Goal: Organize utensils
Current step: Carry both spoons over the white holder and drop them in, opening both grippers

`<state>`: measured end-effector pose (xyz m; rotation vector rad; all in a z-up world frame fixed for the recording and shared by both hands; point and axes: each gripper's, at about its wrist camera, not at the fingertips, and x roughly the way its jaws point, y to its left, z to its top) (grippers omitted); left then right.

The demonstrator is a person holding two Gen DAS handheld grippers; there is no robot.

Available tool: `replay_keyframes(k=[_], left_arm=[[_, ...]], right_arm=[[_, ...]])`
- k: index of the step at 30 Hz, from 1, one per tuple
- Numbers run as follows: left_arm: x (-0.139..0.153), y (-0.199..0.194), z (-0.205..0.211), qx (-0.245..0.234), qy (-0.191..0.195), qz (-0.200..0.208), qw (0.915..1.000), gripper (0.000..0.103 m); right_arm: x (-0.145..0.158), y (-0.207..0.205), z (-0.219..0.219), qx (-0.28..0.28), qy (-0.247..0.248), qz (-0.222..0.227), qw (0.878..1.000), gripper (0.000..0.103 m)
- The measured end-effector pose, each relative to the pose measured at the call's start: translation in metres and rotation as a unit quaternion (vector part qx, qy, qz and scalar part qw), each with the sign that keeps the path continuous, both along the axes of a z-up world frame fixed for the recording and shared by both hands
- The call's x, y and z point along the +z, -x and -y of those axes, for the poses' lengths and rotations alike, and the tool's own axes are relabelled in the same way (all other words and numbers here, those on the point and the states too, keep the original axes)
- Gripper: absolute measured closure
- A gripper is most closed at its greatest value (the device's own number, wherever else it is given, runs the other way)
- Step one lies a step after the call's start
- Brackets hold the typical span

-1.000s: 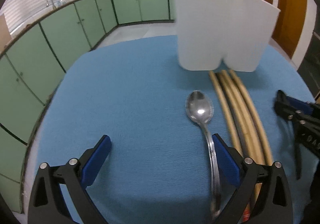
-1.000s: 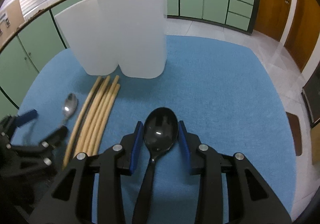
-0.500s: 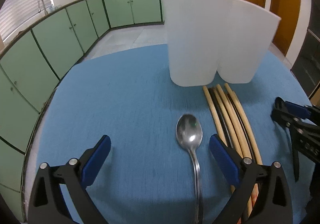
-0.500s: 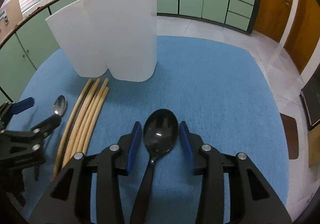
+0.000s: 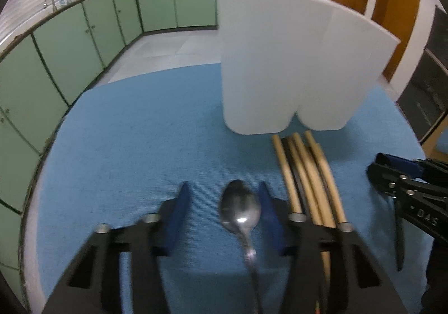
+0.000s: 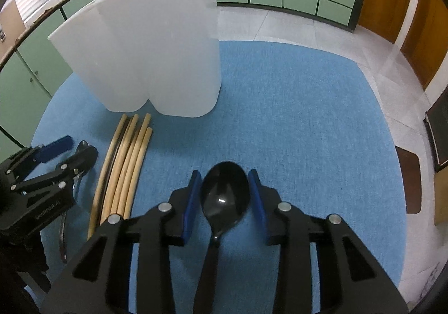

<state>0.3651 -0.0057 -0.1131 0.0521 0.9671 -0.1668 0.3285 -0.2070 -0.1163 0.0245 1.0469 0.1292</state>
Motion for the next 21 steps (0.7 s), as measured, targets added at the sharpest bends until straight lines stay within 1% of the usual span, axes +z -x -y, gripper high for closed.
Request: replay_keyframes(k=[1, 2, 4, 6, 8, 10, 13, 16, 19, 21], left_arm=[[0.001, -0.001, -0.001, -0.005, 0.014, -0.001, 0.9999, 0.075], [0.001, 0.003, 0.001, -0.006, 0.022, -0.001, 0.9997, 0.075], [0.006, 0.007, -0.002, -0.011, 0.041, 0.011, 0.999, 0.075], [0.015, 0.016, -0.006, -0.017, 0.058, 0.037, 0.9975, 0.075], [0.021, 0.03, -0.011, -0.025, 0.075, 0.064, 0.9948, 0.075], [0.033, 0.046, -0.014, -0.035, 0.092, 0.104, 0.9897, 0.075], [0.044, 0.059, -0.018, -0.036, 0.101, 0.15, 0.9829, 0.075], [0.051, 0.07, -0.018, -0.031, 0.111, 0.184, 0.9762, 0.075], [0.059, 0.079, -0.006, -0.027, 0.103, 0.207, 0.9726, 0.075], [0.062, 0.082, -0.007, -0.028, 0.104, 0.218, 0.9699, 0.075]], right_arm=[[0.001, 0.002, 0.001, 0.004, -0.009, 0.006, 1.0, 0.07], [0.005, 0.006, 0.003, 0.011, -0.022, 0.027, 0.999, 0.07], [0.014, 0.015, 0.003, 0.023, -0.023, 0.07, 0.997, 0.07], [0.022, 0.026, 0.003, 0.031, -0.016, 0.111, 0.993, 0.07], [0.033, 0.034, 0.007, 0.039, -0.029, 0.147, 0.988, 0.07], [0.044, 0.037, 0.011, 0.045, -0.041, 0.177, 0.982, 0.07], [0.059, 0.048, 0.007, 0.058, -0.031, 0.225, 0.972, 0.07], [0.069, 0.058, 0.004, 0.071, -0.035, 0.25, 0.965, 0.07], [0.078, 0.062, 0.009, 0.07, -0.045, 0.272, 0.959, 0.071], [0.081, 0.064, 0.012, 0.067, -0.05, 0.286, 0.954, 0.071]])
